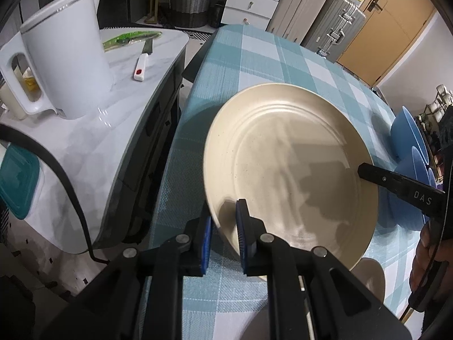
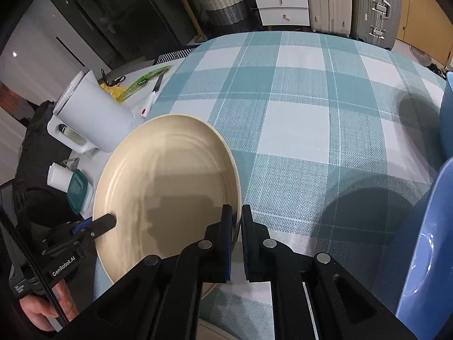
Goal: Organize plates and bowls
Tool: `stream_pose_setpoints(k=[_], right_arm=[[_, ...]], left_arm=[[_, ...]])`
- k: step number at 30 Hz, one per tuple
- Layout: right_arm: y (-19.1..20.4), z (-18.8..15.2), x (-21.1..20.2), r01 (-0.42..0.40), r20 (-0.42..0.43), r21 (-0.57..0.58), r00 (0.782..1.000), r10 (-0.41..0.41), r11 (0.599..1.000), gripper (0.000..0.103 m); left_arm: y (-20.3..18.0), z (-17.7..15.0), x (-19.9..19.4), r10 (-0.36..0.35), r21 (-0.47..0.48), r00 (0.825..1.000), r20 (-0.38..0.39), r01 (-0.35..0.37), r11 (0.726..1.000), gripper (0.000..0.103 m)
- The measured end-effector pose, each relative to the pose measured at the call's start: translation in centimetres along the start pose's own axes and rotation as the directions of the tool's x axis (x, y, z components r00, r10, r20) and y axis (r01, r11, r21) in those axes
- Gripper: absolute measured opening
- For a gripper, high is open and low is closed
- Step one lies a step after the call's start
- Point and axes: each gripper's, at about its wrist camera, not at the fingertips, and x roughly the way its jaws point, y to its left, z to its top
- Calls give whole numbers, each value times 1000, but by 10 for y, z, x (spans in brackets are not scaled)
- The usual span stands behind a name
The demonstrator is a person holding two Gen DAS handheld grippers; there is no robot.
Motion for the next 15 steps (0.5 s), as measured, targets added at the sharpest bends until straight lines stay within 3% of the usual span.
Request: stream_pose_setpoints(k=[15], right_arm=[[1, -14, -53, -5, 29, 29, 1000, 4, 1000, 6]], left_arm=[[-23, -6, -44, 4, 28, 1000, 30, -4, 1000, 14]])
